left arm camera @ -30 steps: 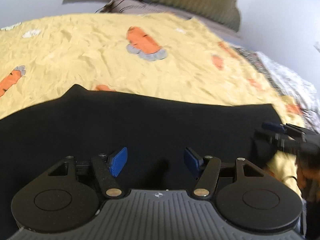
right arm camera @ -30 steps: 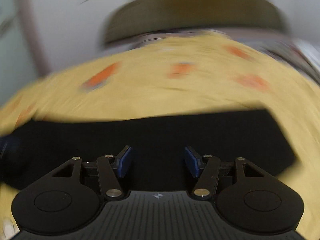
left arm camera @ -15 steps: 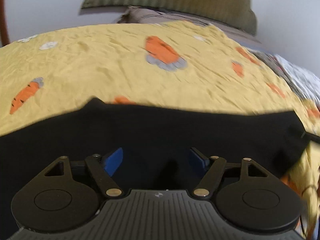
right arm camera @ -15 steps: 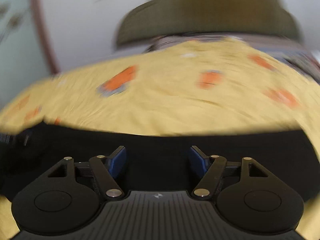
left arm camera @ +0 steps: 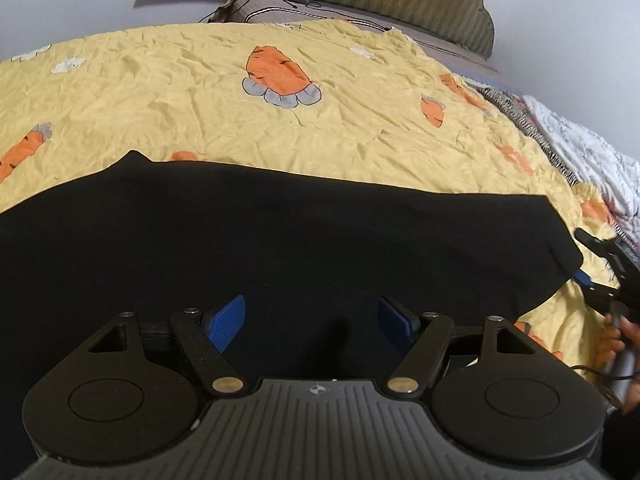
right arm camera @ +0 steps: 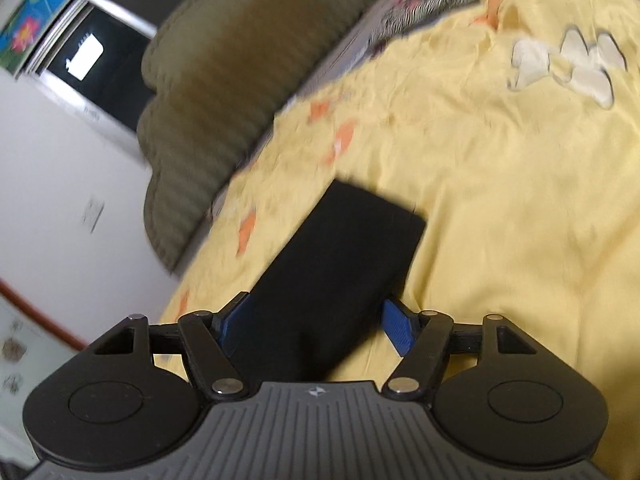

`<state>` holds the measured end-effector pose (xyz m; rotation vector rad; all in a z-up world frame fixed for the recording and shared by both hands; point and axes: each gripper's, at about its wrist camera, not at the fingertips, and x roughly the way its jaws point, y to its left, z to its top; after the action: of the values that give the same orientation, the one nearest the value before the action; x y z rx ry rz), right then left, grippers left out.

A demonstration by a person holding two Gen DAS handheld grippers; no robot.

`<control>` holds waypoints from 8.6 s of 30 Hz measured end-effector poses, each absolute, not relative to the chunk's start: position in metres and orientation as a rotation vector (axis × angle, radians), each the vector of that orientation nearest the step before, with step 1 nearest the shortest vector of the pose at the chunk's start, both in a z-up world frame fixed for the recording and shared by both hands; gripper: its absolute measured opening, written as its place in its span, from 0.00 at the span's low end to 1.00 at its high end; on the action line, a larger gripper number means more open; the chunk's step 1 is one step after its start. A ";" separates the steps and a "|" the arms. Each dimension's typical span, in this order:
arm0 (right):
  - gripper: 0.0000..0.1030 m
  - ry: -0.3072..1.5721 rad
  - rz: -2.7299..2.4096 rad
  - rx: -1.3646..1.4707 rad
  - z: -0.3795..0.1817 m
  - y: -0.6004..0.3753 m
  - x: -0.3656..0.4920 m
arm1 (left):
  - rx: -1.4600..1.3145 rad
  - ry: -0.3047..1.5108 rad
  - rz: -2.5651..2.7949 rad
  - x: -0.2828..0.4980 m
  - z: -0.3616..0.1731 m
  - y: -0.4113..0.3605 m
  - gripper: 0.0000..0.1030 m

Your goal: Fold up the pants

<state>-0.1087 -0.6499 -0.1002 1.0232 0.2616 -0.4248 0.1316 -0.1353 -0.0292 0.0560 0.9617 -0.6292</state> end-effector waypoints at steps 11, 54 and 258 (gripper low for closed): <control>0.07 0.310 -0.479 0.755 -0.073 -0.632 -0.075 | -0.198 1.032 -0.765 0.156 -0.025 -0.156 0.74; 0.12 0.563 0.195 0.026 -0.021 -0.369 0.027 | 0.020 0.846 -0.430 0.181 -0.008 -0.111 0.56; 0.11 0.366 0.616 -0.369 -0.007 -0.065 0.099 | -0.544 0.944 -0.145 0.198 -0.019 0.188 0.33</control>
<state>0.0990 -0.0654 -0.0067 -0.3694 0.3656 0.6156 0.1981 0.1880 -0.0193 -0.5440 0.9439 -0.1451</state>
